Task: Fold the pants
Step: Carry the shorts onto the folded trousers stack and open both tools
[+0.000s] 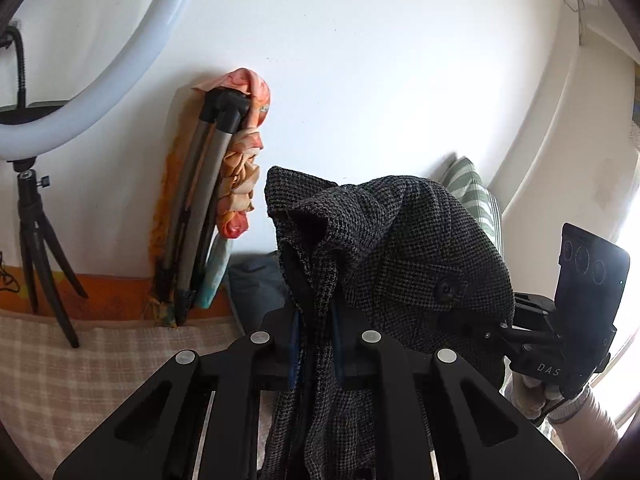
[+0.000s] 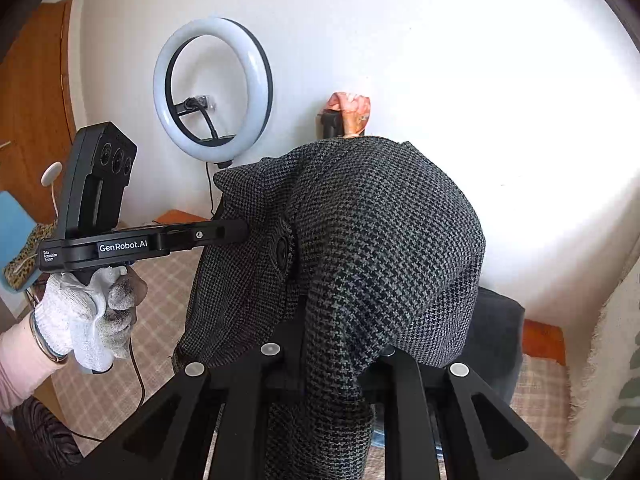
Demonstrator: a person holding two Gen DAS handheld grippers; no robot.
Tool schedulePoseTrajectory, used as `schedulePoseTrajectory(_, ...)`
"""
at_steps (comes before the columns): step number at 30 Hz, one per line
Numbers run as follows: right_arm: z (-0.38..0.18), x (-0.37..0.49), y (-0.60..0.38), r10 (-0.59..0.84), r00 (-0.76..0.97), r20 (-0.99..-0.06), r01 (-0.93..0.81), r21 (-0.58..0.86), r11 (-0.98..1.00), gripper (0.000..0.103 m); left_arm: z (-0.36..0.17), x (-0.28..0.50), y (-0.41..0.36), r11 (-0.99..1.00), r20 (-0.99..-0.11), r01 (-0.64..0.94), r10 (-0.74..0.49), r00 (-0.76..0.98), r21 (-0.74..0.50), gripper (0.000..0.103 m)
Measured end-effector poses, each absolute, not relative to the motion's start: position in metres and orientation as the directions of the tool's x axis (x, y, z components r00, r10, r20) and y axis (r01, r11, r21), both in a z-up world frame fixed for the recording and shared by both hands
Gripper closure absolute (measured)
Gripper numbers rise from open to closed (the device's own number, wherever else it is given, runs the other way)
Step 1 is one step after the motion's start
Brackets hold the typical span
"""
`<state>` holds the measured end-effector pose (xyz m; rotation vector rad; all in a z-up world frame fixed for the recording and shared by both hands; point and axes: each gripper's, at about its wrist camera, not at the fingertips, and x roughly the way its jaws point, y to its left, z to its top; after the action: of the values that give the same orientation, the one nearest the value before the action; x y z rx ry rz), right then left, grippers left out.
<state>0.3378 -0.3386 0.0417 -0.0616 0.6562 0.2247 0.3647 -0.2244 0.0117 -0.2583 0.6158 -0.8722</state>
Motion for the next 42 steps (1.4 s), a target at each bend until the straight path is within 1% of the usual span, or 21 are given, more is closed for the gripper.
schedulePoseTrajectory(4,0.046,0.355,-0.375,0.181,0.765,-0.618,-0.233,-0.004,0.973,0.09,0.011,0.378,-0.256,0.631,-0.397,0.641,-0.775,0.492,-0.437,0.091)
schedulePoseTrajectory(7,0.038,0.373,-0.4,0.172,0.754,-0.634,-0.23,-0.01,0.973,0.09,0.0,0.392,-0.28,0.639,-0.42,0.633,-0.767,0.485,-0.437,0.091)
schedulePoseTrajectory(14,-0.006,0.411,-0.443,0.146,0.707,-0.692,-0.217,-0.016,0.976,0.09,-0.043,0.42,-0.327,0.685,-0.502,0.602,-0.721,0.478,-0.411,0.091)
schedulePoseTrajectory(17,-0.029,0.426,-0.461,0.142,0.684,-0.715,-0.193,0.011,0.981,0.087,-0.057,0.43,-0.341,0.707,-0.53,0.583,-0.698,0.482,-0.4,0.091)
schedulePoseTrajectory(19,-0.043,0.435,-0.468,0.137,0.679,-0.721,-0.174,0.024,0.984,0.082,-0.064,0.435,-0.346,0.724,-0.544,0.567,-0.68,0.491,-0.392,0.092)
schedulePoseTrajectory(21,-0.054,0.442,-0.476,0.132,0.677,-0.724,-0.148,0.042,0.988,0.071,-0.069,0.439,-0.35,0.742,-0.559,0.554,-0.66,0.502,-0.378,0.091)
schedulePoseTrajectory(22,-0.058,0.444,-0.48,0.141,0.673,-0.726,-0.14,0.063,0.988,0.069,-0.071,0.441,-0.352,0.753,-0.571,0.55,-0.645,0.507,-0.362,0.091)
schedulePoseTrajectory(23,-0.06,0.447,-0.481,0.152,0.67,-0.727,-0.133,0.084,0.988,0.064,-0.072,0.441,-0.354,0.762,-0.583,0.549,-0.632,0.511,-0.345,0.089)
schedulePoseTrajectory(24,-0.06,0.448,-0.484,0.164,0.667,-0.727,-0.127,0.105,0.986,0.057,-0.071,0.441,-0.356,0.769,-0.593,0.552,-0.619,0.516,-0.322,0.087)
schedulePoseTrajectory(25,-0.061,0.448,-0.487,0.174,0.666,-0.726,-0.121,0.125,0.985,0.054,-0.069,0.44,-0.359,0.774,-0.601,0.558,-0.607,0.52,-0.299,0.086)
schedulePoseTrajectory(26,-0.061,0.447,-0.493,0.185,0.665,-0.724,-0.113,0.148,0.983,0.048,-0.067,0.437,-0.359,0.778,-0.605,0.563,-0.597,0.527,-0.278,0.085)
schedulePoseTrajectory(27,-0.061,0.447,-0.496,0.196,0.66,-0.725,-0.103,0.172,0.98,0.038,-0.066,0.436,-0.359,0.784,-0.61,0.565,-0.585,0.535,-0.257,0.081)
schedulePoseTrajectory(28,-0.061,0.446,-0.5,0.204,0.661,-0.722,-0.086,0.197,0.977,0.035,-0.063,0.433,-0.359,0.792,-0.611,0.563,-0.571,0.548,-0.235,0.078)
schedulePoseTrajectory(29,-0.061,0.443,-0.505,0.212,0.669,-0.713,-0.07,0.224,0.972,0.033,-0.059,0.428,-0.356,0.803,-0.603,0.556,-0.556,0.573,-0.212,0.069)
schedulePoseTrajectory(30,-0.061,0.441,-0.51,0.23,0.675,-0.701,-0.062,0.257,0.964,0.033,-0.054,0.422,-0.353,0.809,-0.583,0.553,-0.551,0.597,-0.199,0.066)
schedulePoseTrajectory(34,-0.059,0.437,-0.531,0.311,0.715,-0.626,-0.023,0.423,0.906,0.03,-0.034,0.395,-0.343,0.773,-0.522,0.605,-0.601,0.605,-0.189,0.066)
schedulePoseTrajectory(36,-0.061,0.442,-0.545,0.339,0.725,-0.599,0.008,0.5,0.866,0.029,-0.03,0.383,-0.351,0.724,-0.523,0.666,-0.644,0.558,-0.18,0.066)
schedulePoseTrajectory(38,-0.063,0.452,-0.552,0.344,0.733,-0.587,0.034,0.537,0.843,0.029,-0.035,0.375,-0.362,0.661,-0.546,0.719,-0.691,0.474,-0.213,0.066)
schedulePoseTrajectory(40,-0.065,0.464,-0.554,0.334,0.728,-0.598,0.06,0.542,0.838,0.029,-0.044,0.372,-0.369,0.621,-0.566,0.743,-0.716,0.409,-0.249,0.066)
schedulePoseTrajectory(42,-0.069,0.475,-0.553,0.323,0.715,-0.62,0.094,0.543,0.835,0.029,-0.056,0.371,-0.376,0.573,-0.568,0.759,-0.751,0.336,-0.309,0.067)
